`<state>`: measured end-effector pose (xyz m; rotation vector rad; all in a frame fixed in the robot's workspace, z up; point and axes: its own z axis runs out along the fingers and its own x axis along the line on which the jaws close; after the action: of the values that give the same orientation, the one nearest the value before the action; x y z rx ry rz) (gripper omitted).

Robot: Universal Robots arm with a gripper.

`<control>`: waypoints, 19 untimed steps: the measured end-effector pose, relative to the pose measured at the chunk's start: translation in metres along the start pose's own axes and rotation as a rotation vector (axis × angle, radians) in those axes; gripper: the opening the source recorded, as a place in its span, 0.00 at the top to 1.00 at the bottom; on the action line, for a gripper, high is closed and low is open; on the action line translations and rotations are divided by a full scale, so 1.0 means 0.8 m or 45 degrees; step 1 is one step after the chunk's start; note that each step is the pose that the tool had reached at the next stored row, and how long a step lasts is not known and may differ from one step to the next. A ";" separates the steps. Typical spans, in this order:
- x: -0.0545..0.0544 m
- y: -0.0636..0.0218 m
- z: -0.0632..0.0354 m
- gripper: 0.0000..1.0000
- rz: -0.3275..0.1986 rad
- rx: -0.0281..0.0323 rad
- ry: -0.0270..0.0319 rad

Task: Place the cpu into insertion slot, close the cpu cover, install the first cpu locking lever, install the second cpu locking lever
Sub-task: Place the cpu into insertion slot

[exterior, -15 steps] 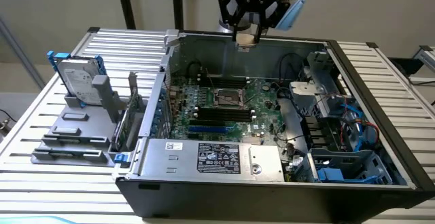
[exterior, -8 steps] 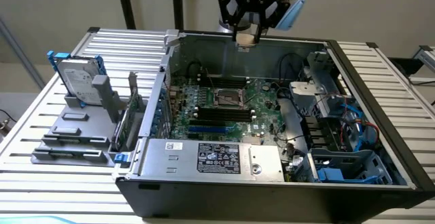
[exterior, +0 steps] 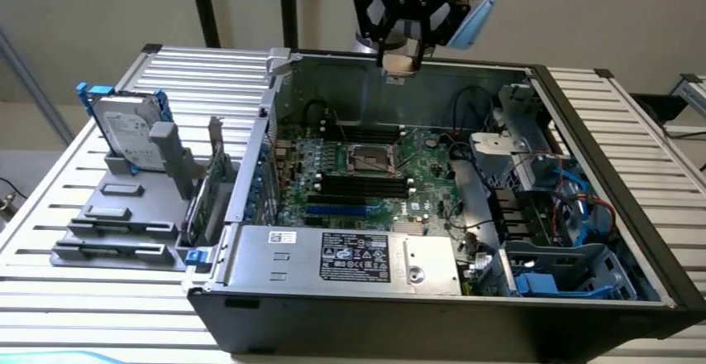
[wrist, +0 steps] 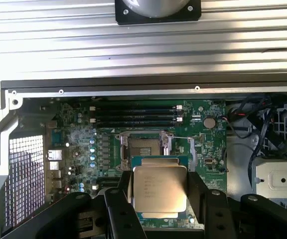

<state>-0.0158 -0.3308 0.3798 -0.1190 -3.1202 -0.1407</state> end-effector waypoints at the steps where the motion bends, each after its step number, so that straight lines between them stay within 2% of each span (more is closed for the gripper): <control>1: 0.000 0.000 0.000 0.45 0.023 -0.0004 -0.0020; 8: 0.000 0.000 0.004 0.45 0.184 -0.0035 -0.0148; 16: 0.000 -0.001 0.013 0.45 0.362 -0.0046 -0.0160; 19: 0.000 -0.001 0.017 0.45 0.431 -0.0055 -0.0190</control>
<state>-0.0158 -0.3308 0.3666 -0.6443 -3.0553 -0.1402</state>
